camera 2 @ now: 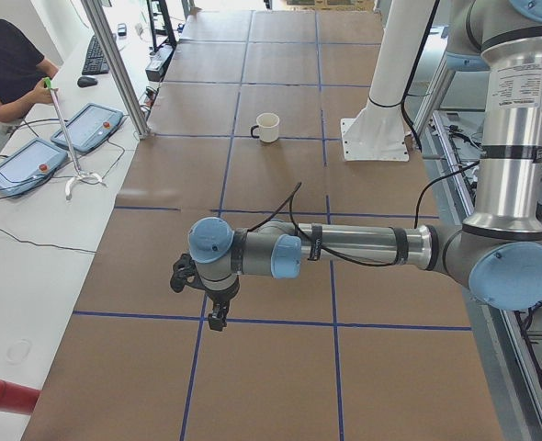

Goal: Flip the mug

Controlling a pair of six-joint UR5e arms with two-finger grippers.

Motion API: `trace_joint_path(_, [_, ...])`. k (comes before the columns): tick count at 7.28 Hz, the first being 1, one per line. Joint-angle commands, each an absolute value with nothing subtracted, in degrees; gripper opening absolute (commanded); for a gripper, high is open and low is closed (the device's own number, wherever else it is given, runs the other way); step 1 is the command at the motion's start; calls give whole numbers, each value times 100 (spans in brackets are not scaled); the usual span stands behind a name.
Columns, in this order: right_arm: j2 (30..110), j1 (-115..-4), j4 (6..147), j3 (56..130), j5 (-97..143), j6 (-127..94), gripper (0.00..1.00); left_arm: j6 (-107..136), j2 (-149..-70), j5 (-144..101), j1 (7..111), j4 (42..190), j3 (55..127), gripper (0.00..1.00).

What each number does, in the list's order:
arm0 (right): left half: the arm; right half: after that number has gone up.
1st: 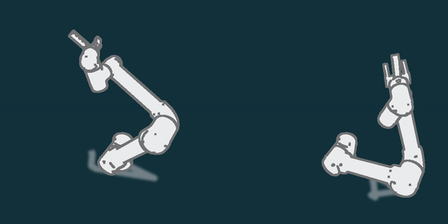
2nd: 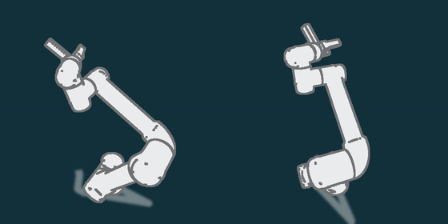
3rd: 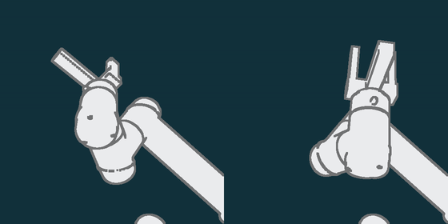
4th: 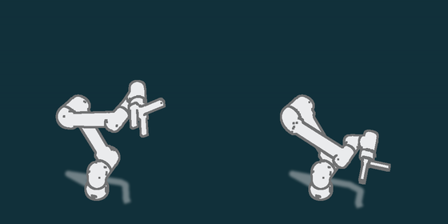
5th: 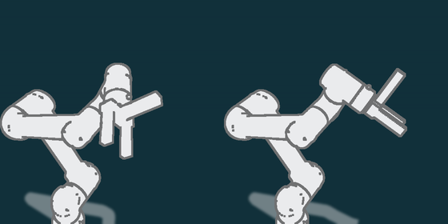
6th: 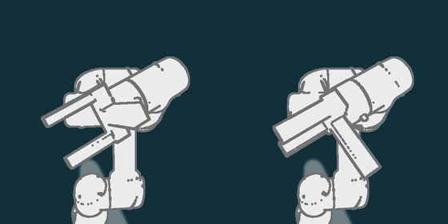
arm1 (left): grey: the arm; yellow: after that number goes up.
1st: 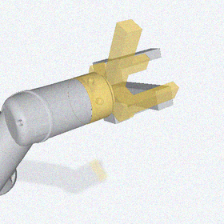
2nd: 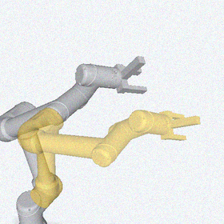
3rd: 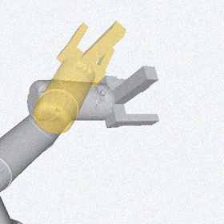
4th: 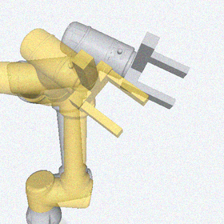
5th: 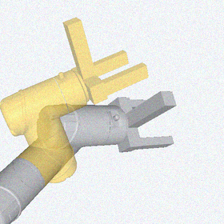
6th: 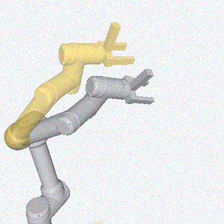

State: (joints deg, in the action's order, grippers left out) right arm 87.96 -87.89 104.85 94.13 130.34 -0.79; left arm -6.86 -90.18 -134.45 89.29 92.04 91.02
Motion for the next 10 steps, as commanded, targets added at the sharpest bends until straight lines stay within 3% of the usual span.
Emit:
trace_joint_path(1, [8798, -8789, 10485, 9413, 13034, -79, 100, -677, -9018, -13447, 8930, 9202, 9097, 100])
trace_joint_path(10, [8798, -8789, 10485, 9413, 13034, -79, 100, -677, -9105, -13438, 8947, 9202, 9105, 100])
